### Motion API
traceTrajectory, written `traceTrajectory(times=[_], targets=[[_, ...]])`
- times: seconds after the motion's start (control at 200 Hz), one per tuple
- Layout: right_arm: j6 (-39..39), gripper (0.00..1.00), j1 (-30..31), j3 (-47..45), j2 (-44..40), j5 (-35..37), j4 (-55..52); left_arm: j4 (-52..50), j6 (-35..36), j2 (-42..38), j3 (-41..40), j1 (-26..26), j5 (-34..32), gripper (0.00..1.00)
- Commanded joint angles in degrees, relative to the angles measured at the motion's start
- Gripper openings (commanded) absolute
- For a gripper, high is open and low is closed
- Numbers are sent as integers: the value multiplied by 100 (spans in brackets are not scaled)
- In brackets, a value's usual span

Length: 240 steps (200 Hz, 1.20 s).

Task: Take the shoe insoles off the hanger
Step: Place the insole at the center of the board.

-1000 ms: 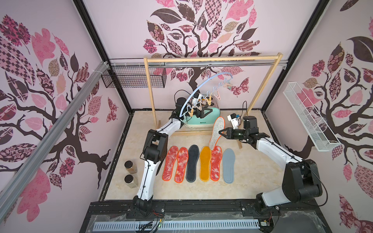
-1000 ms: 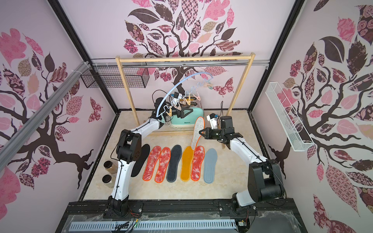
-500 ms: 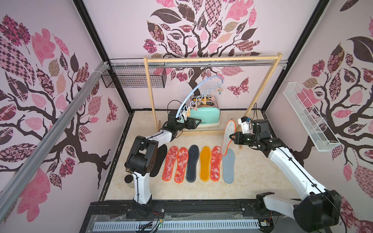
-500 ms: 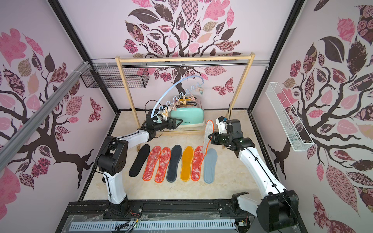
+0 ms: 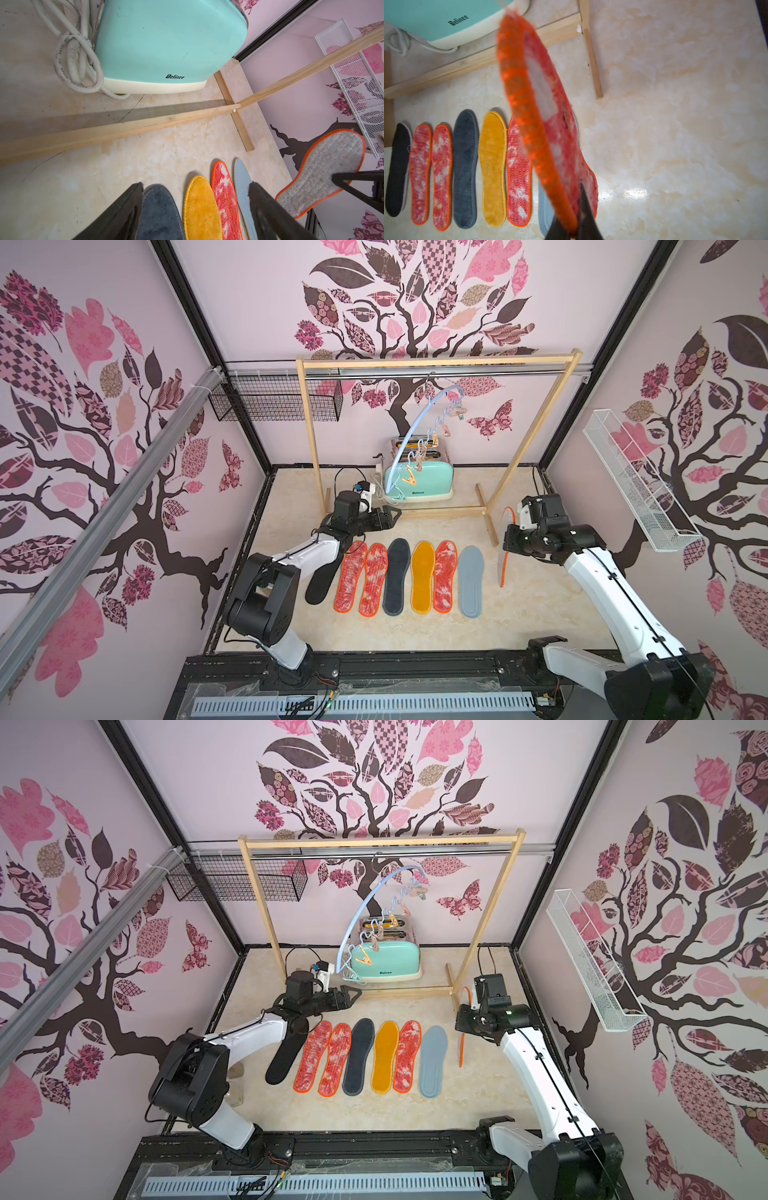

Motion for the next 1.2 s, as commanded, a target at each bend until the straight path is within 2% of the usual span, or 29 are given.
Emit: traceTrajectory(times=[0.0,0.085,0.255,0.415,0.57,0.885,1.0,1.195], targets=[[61,0,-159,219,316,275,-402,-174,14,-454,-190,-171,-455,84],[15,0,-232,342,675,131,-522,-527,-20,-806,-314,-229,-678,84],[-165,0,-349,818,1496,-421,-810,-581,-36,-1568,-751,-438,-877,84],[-331,0,-400,1026,1972,-948,-892,-751,-90,-2171,-1093,-527,-993,84],[-419,0,-452,1097,2364,-1175,-982,-948,-30,-2571,-1235,-580,-1107,85],[-503,4,-504,1281,2917,-751,-1293,-1137,-1,-2835,-1270,-656,-1098,85],[-545,17,-520,1255,2922,-662,-1276,-1137,6,-2898,-1347,-675,-1165,85],[-575,23,-543,1314,3116,-568,-1302,-1155,22,-2833,-1295,-691,-1158,85]])
